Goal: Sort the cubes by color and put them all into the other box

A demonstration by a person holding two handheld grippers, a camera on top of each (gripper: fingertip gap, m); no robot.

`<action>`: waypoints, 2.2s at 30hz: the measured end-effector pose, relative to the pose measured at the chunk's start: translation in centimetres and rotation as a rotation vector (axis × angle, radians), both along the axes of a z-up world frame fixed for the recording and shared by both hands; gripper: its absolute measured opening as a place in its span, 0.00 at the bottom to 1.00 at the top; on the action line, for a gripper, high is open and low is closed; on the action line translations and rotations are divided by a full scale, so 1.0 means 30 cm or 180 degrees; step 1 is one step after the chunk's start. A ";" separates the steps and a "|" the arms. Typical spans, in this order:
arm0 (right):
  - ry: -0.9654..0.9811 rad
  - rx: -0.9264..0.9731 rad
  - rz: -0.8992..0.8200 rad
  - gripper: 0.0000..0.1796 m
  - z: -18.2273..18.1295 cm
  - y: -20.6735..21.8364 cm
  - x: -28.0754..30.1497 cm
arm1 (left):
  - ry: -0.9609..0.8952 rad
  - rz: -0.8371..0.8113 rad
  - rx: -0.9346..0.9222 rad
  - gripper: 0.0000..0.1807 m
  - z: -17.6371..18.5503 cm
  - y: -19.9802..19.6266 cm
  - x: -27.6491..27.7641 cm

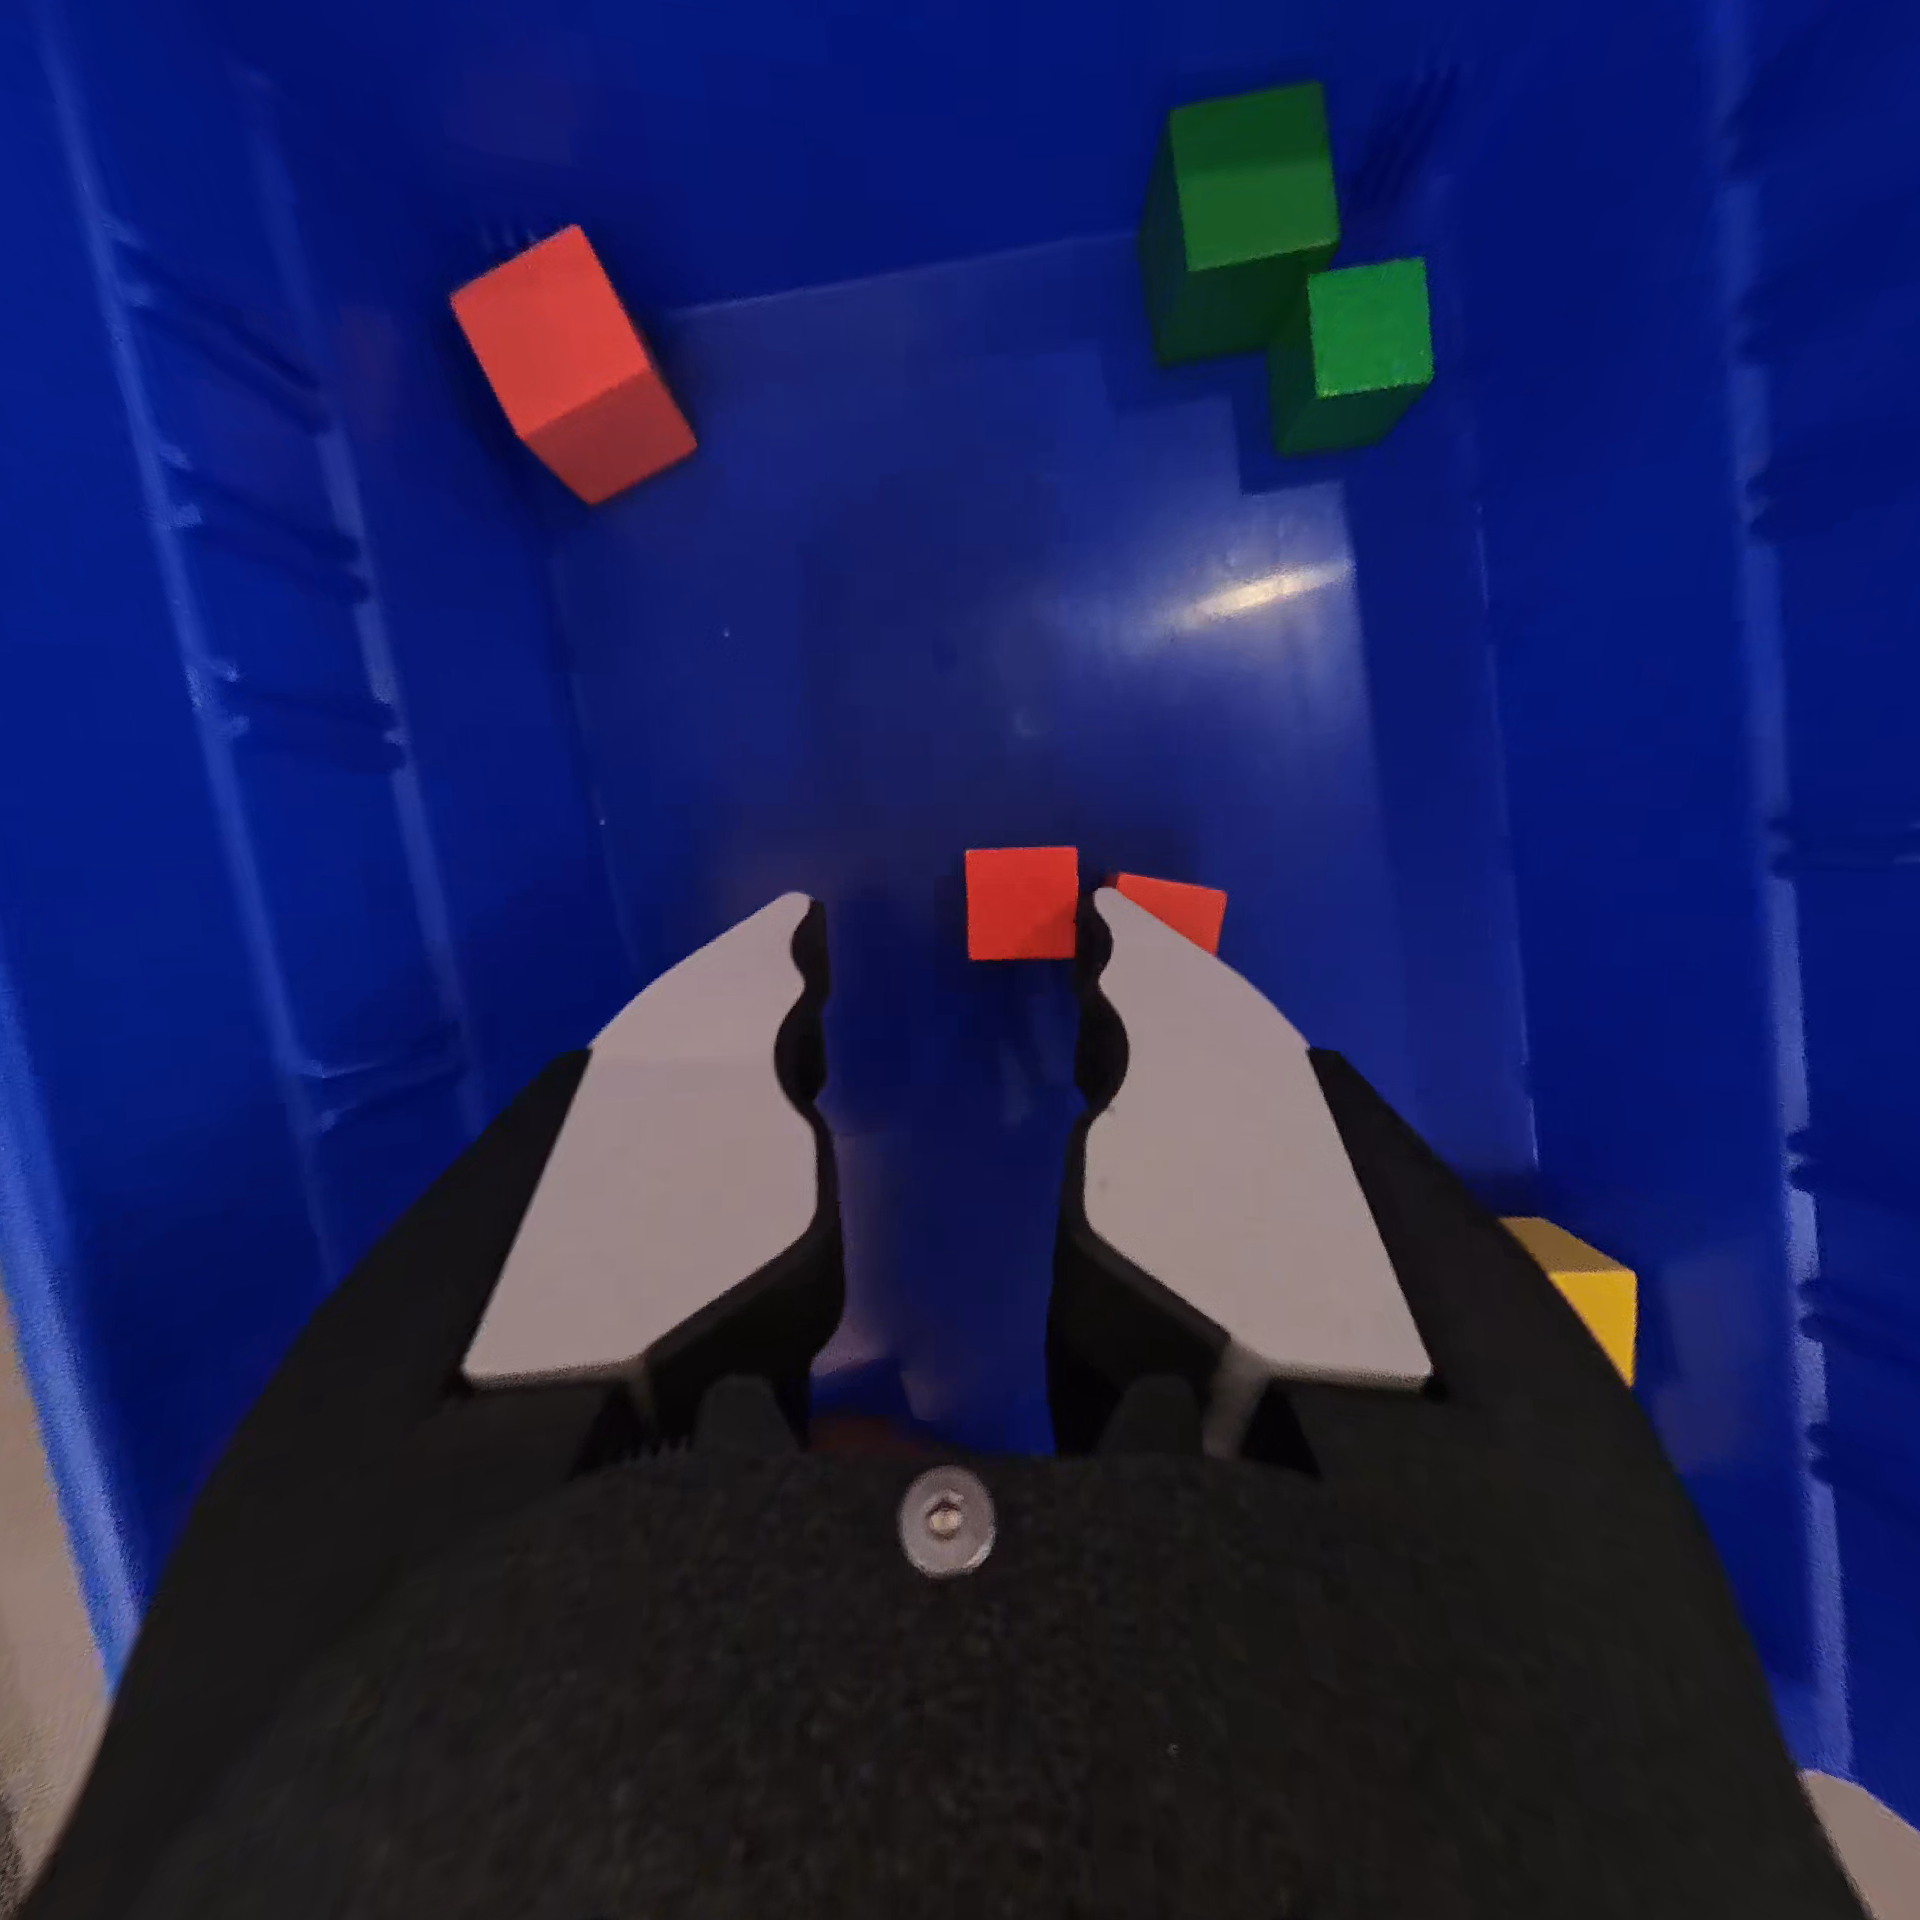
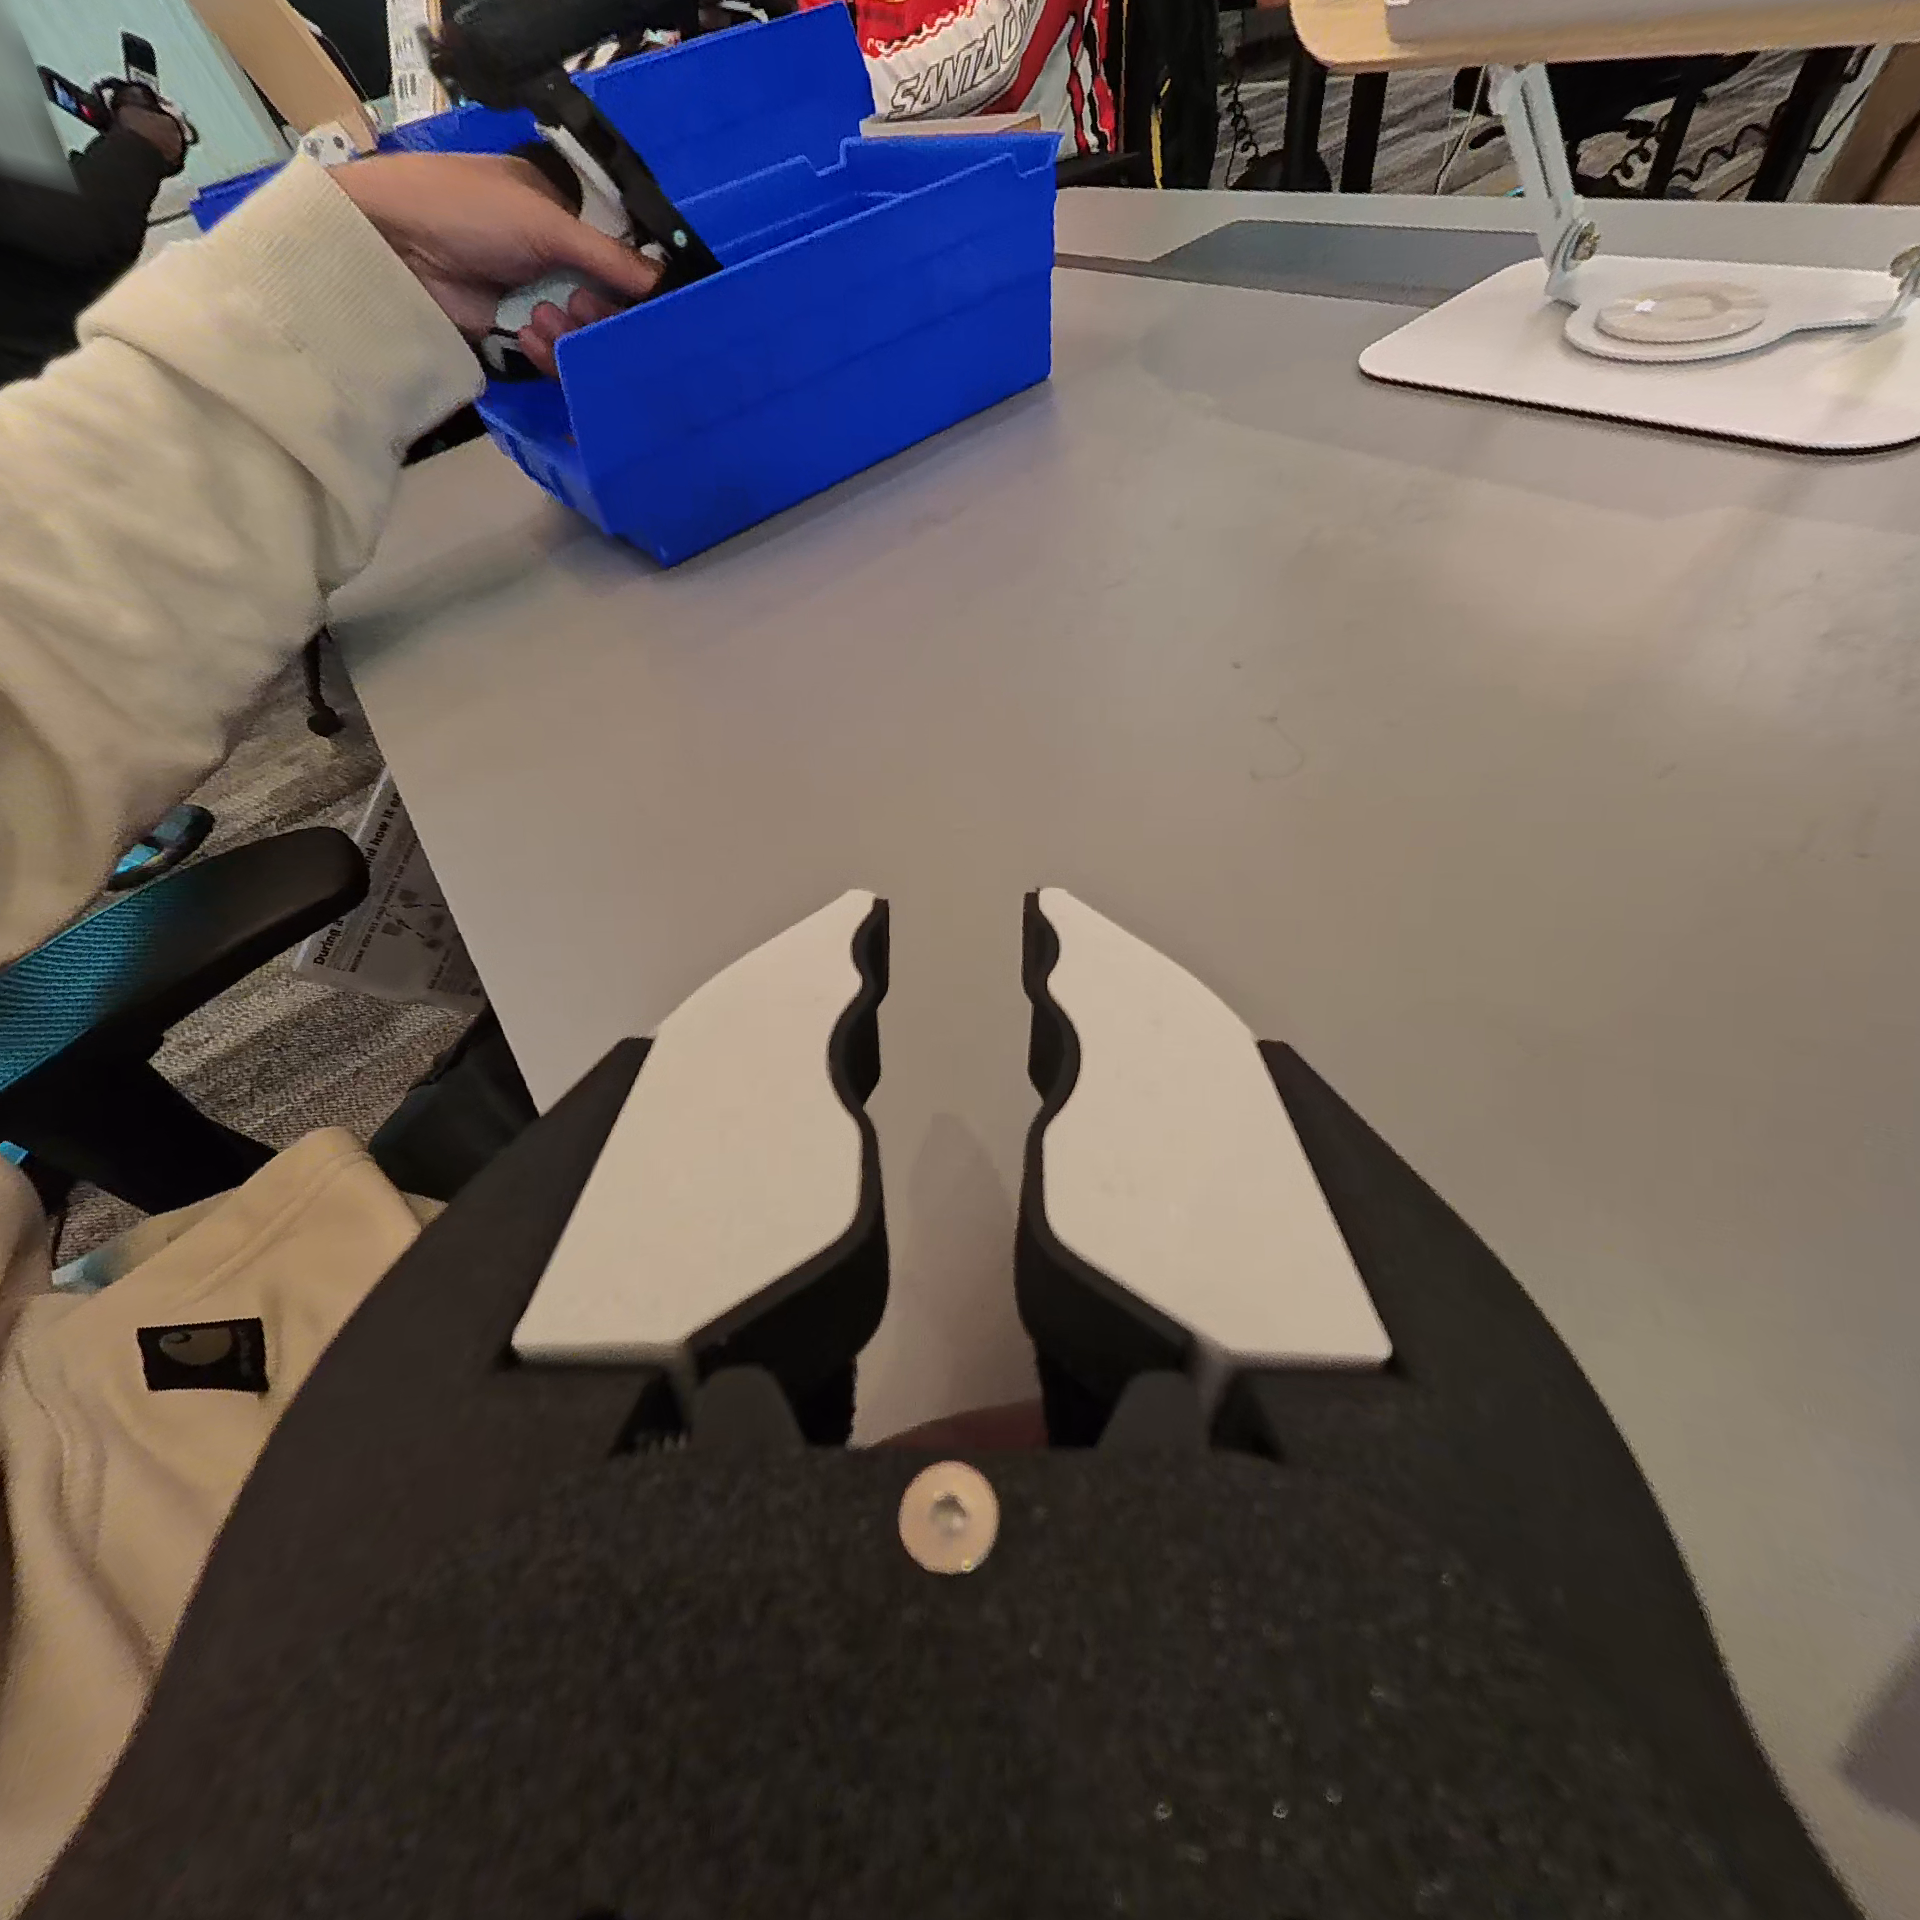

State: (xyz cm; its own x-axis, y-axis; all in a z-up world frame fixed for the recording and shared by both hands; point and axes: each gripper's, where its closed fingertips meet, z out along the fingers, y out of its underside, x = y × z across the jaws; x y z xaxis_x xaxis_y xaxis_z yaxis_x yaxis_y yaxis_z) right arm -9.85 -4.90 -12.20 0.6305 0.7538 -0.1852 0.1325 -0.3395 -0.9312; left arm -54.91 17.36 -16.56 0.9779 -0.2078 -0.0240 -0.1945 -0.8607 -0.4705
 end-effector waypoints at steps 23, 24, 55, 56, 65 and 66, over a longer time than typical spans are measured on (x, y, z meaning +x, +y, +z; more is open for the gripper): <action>0.0016 -0.0070 0.0021 0.14 -0.010 0.000 0.002 | 0.0022 0.0000 -0.0231 0.12 -0.050 0.065 0.019; 0.0015 -0.0067 0.0017 0.14 -0.010 0.000 0.004 | 0.0023 -0.0027 -0.0150 0.12 -0.027 0.053 0.025; 0.3246 -0.2458 0.2209 0.13 0.292 0.005 -0.321 | -0.1527 -0.4333 0.2522 0.13 0.385 -0.729 1.282; 0.3178 -0.2449 0.2095 0.13 0.272 0.014 -0.309 | -0.1452 -0.4169 0.2545 0.19 0.378 -0.709 1.283; 0.1791 -0.1173 0.0539 0.13 0.111 0.079 -0.055 | -0.1376 -0.2306 0.2429 0.28 0.282 -0.639 1.072; 0.1435 -0.0900 0.0264 0.13 0.090 0.093 -0.020 | -0.1304 -0.2222 0.2413 0.27 0.244 -0.647 1.055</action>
State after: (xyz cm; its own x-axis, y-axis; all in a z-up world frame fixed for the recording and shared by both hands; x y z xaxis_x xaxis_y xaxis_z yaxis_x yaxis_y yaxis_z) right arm -10.44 -2.12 -9.51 0.3820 0.6792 -0.6267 -0.2222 -0.5908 -0.7756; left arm -23.25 -2.05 -9.24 0.6148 -0.7846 -0.0800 -0.2338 -0.0845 -0.9686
